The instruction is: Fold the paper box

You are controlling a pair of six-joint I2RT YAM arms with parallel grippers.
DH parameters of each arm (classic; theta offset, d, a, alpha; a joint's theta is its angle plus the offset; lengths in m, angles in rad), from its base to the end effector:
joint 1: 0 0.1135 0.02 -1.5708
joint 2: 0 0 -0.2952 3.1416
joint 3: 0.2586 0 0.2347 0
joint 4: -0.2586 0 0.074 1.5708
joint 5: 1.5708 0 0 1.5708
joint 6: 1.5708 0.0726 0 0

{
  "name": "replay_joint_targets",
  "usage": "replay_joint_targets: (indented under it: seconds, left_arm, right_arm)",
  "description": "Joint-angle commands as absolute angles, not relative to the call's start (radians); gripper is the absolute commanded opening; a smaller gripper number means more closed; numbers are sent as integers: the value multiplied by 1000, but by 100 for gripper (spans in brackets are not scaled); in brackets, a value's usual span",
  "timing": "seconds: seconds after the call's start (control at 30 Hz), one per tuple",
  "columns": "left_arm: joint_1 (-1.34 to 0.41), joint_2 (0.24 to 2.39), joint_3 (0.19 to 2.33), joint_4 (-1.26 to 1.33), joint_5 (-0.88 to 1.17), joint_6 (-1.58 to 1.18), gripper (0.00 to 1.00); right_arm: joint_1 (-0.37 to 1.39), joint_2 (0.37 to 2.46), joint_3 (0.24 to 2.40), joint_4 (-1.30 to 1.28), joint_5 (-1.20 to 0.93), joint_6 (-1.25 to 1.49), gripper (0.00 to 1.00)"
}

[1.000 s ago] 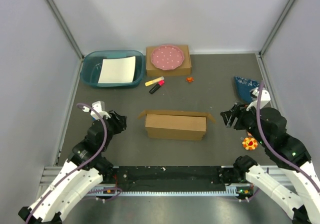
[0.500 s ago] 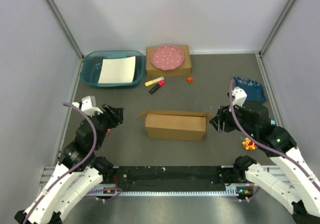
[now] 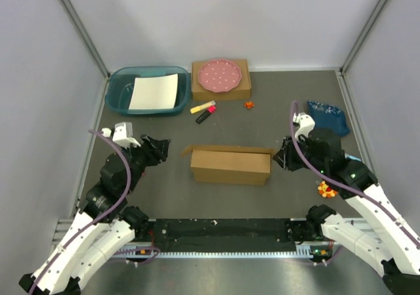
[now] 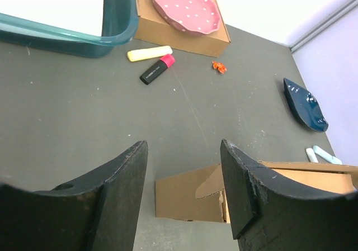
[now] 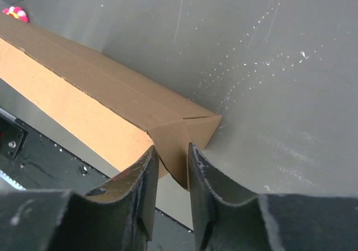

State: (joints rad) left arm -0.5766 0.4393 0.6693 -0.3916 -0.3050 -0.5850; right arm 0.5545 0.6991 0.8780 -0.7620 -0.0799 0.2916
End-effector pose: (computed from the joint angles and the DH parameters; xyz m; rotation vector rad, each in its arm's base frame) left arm 0.0969 -0.0370 0.3262 -0.2355 1.7456 -0.5903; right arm 0.1065 0.0728 0.3223 -0.3365 2.1826 0.5684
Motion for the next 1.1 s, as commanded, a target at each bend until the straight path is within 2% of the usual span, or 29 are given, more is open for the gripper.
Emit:
replay_joint_targets:
  seconds: [0.0, 0.2, 0.5, 0.7, 0.87, 1.07]
  left_arm:
    - [-578, 463, 663, -308, -244, -557, 60]
    - [-578, 480, 658, -304, -175, -522, 60]
    - [-578, 485, 644, -273, -38, -440, 65]
    - [-577, 491, 646, -270, -5, -358, 65]
    - [-580, 503, 646, -265, 100, -249, 66]
    - [-580, 558, 644, -275, 100, -176, 62]
  right_arm:
    - [561, 722, 894, -698, -92, 322, 25]
    - [561, 735, 896, -692, -92, 356, 15]
    - [561, 726, 888, -692, -84, 359, 18]
    - [561, 726, 882, -692, -89, 354, 20]
    - [561, 729, 882, -692, -89, 348, 20]
    - [563, 736, 887, -692, -89, 345, 20]
